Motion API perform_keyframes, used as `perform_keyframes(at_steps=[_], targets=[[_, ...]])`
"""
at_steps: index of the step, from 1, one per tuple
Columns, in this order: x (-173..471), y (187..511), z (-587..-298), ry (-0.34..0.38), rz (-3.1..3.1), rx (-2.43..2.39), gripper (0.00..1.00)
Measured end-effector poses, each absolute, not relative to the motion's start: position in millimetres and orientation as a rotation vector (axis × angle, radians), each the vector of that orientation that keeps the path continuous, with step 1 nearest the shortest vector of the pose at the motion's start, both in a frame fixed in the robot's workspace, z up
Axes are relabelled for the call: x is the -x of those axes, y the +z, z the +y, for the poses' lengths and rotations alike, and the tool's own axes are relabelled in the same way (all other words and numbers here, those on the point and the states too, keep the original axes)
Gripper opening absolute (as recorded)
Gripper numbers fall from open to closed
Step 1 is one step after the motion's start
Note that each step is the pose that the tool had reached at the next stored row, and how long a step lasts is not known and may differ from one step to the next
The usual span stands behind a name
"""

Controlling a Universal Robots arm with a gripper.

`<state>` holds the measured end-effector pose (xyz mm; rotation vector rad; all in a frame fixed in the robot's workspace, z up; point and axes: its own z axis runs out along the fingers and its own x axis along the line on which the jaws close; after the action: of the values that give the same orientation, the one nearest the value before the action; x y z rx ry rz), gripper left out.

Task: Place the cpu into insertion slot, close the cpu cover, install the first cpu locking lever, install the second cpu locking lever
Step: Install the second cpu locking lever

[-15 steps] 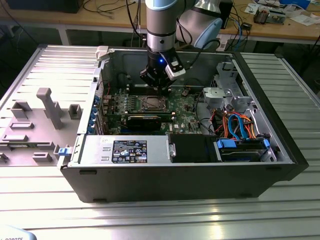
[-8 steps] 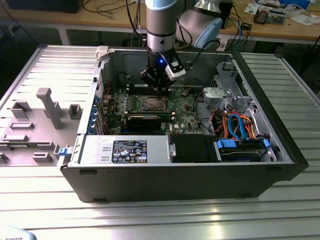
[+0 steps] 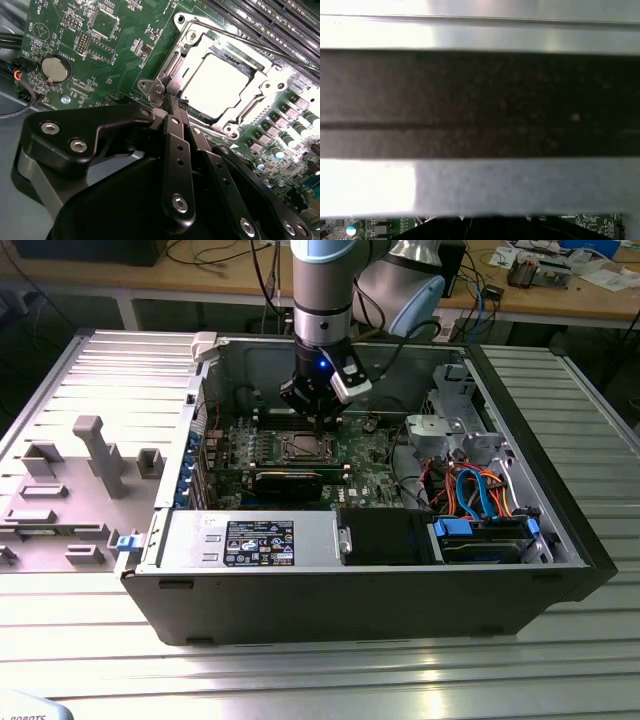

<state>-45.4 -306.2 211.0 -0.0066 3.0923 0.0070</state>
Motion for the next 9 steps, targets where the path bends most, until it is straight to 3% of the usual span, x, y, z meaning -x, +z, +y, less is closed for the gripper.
perform_keyframes(at_steps=[9], targets=[[45.3, 225.0, -307.0, 0.008, 3.093, 0.007, 0.11]])
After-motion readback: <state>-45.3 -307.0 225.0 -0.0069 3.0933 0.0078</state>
